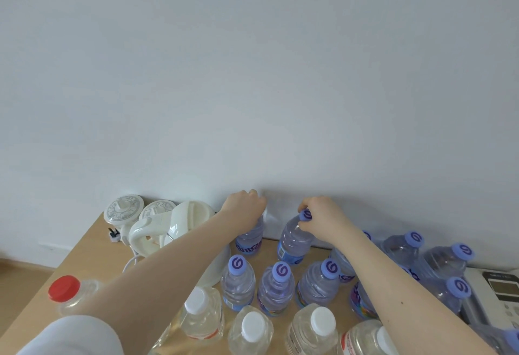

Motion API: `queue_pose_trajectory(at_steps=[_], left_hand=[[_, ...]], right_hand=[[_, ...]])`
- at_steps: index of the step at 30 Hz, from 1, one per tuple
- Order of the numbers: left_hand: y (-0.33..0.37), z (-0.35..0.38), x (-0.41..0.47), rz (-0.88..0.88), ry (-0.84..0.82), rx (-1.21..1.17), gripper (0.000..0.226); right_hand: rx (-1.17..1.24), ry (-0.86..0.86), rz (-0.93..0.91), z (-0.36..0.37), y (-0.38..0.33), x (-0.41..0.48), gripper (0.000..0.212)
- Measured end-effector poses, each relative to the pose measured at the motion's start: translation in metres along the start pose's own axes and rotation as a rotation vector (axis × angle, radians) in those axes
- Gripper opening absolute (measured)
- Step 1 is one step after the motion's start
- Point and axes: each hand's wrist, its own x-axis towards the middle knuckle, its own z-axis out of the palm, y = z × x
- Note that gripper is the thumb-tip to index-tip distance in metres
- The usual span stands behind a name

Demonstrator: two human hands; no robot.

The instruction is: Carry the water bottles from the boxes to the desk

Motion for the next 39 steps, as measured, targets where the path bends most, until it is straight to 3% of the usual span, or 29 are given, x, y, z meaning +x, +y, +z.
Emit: queue_pose_trajectory(at_steps=[10, 14, 17, 26, 30, 34, 37, 39], left_hand=[[-0.006, -0.001, 0.0, 0.046, -0.001, -0.013, 0.024], [-0.009, -0.001, 0.001, 0.066, -0.01, -0.019, 0.021], [-0.01, -0.002, 0.002, 0.07, -0.015, -0.018, 0.019], [-0.013, 0.002, 0.003, 0.048, -0.003, -0.061, 0.023], [-0.011, 0.004, 0.003, 0.037, -0.001, -0.077, 0.023], [-0.012, 0.005, 0.003, 0.034, 0.006, -0.087, 0.023], [-0.012, 0.006, 0.002, 0.04, 0.009, -0.083, 0.024], [-0.012, 0.006, 0.001, 0.042, 0.01, -0.087, 0.024]], right_hand=[[-0.083, -0.073, -0.1, 0.006, -0.032, 0.015, 0.034], [-0.096, -0.011, -0.018, 0.011, -0.037, 0.021, 0.013], [-0.063, 0.027, 0.029, 0.015, -0.042, 0.024, 0.042], [-0.133, 0.061, 0.09, 0.02, -0.048, 0.031, 0.051], [-0.134, 0.007, 0.026, 0.013, -0.044, 0.03, 0.025], [-0.096, -0.028, 0.004, 0.013, -0.041, 0.024, 0.022], [-0.091, -0.02, 0.0, 0.014, -0.043, 0.022, 0.008], [-0.1, -0.03, 0.019, 0.015, -0.045, 0.022, 0.022]])
